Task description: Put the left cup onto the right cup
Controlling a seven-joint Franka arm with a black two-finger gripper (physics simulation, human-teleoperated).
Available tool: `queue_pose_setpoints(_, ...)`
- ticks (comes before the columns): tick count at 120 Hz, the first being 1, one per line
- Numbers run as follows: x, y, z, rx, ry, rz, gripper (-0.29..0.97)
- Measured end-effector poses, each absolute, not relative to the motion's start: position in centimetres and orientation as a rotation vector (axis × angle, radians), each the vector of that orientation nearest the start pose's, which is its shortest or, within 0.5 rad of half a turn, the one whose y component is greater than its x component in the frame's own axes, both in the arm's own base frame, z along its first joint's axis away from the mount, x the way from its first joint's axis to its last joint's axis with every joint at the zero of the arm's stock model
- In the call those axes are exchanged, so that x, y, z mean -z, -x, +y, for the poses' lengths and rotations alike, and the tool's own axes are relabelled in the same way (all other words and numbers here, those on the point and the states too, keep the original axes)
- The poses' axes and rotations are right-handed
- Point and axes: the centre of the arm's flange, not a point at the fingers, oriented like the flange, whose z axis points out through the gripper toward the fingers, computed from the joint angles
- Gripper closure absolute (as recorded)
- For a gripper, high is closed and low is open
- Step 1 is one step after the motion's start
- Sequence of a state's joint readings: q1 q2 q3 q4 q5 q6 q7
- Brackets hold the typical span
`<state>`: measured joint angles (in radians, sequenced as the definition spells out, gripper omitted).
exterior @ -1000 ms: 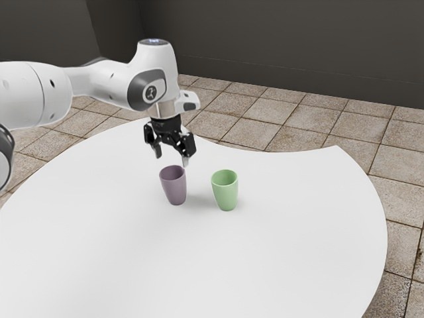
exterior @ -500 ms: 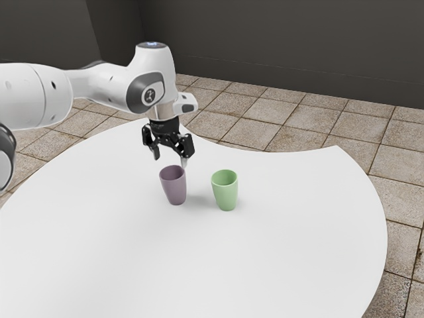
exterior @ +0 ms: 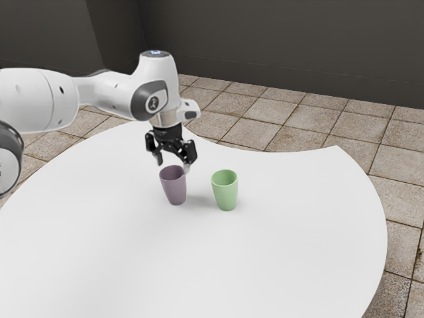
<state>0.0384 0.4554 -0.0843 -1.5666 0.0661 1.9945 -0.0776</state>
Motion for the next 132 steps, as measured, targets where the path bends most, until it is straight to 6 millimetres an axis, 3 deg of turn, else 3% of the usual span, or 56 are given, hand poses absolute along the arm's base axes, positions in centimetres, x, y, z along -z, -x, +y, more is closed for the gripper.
queue_pose_setpoints(132,-35.5,-68.7,-2.0,-0.021,3.121,-0.017,0.0)
